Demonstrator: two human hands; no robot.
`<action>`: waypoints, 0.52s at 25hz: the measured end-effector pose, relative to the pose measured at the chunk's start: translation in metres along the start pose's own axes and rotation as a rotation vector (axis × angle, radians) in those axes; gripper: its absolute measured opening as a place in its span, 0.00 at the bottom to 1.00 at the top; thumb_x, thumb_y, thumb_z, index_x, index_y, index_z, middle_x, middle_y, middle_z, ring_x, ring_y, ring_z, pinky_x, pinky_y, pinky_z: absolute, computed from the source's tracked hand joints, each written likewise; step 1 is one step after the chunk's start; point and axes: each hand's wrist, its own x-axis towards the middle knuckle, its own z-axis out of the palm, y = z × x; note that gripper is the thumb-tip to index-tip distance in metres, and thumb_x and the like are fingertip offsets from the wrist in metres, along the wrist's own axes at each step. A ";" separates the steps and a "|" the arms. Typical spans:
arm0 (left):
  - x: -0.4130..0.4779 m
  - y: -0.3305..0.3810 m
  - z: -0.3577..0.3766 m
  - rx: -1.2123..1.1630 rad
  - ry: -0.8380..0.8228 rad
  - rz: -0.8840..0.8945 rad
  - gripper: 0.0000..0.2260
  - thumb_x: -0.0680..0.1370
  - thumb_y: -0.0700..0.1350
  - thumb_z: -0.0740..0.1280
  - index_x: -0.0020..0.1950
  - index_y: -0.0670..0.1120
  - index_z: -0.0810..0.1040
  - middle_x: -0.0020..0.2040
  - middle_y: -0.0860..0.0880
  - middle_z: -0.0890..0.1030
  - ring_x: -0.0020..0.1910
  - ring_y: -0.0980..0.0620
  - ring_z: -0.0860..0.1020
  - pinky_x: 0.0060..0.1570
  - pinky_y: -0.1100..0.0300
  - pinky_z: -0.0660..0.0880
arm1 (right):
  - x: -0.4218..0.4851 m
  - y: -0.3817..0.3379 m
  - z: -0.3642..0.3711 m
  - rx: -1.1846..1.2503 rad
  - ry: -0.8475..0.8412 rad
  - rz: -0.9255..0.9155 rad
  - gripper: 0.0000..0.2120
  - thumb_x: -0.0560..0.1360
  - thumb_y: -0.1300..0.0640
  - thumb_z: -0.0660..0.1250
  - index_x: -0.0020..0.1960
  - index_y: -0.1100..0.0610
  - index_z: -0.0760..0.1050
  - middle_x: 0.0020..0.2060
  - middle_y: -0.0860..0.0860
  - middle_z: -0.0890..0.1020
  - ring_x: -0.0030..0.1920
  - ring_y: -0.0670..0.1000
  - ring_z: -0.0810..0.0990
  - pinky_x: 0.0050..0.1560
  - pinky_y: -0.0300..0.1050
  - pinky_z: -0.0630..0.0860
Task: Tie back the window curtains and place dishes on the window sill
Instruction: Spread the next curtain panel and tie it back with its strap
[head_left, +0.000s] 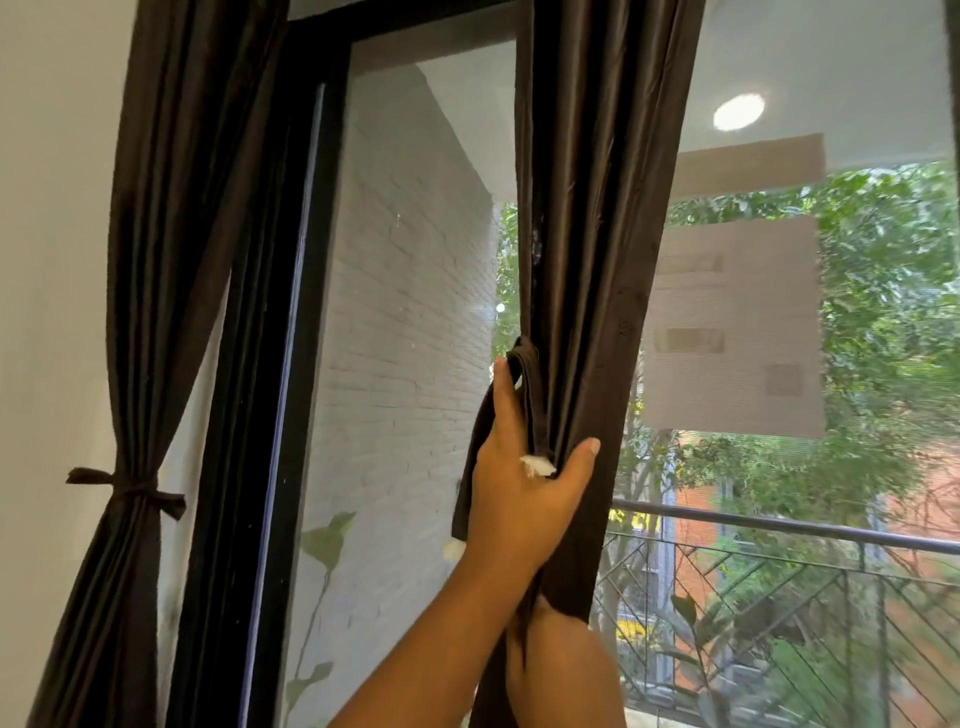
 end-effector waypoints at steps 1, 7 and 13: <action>0.005 0.002 0.002 -0.023 0.004 -0.016 0.40 0.72 0.45 0.71 0.76 0.54 0.48 0.61 0.66 0.67 0.58 0.71 0.68 0.54 0.82 0.63 | -0.001 -0.003 -0.002 0.028 -0.024 0.026 0.29 0.78 0.38 0.44 0.74 0.51 0.53 0.65 0.52 0.72 0.64 0.51 0.73 0.62 0.42 0.67; 0.022 0.013 0.010 0.032 -0.033 0.008 0.39 0.73 0.46 0.70 0.76 0.50 0.50 0.63 0.61 0.65 0.62 0.64 0.64 0.58 0.75 0.62 | -0.004 -0.012 -0.008 -0.050 -0.021 -0.011 0.23 0.82 0.52 0.47 0.74 0.59 0.53 0.66 0.57 0.71 0.65 0.54 0.71 0.63 0.44 0.65; 0.032 0.017 -0.001 -0.099 0.087 -0.214 0.12 0.77 0.38 0.63 0.58 0.49 0.71 0.37 0.59 0.71 0.35 0.62 0.73 0.38 0.77 0.72 | -0.016 -0.010 -0.020 0.014 0.012 -0.086 0.25 0.73 0.32 0.52 0.58 0.48 0.71 0.53 0.53 0.80 0.54 0.51 0.79 0.53 0.42 0.73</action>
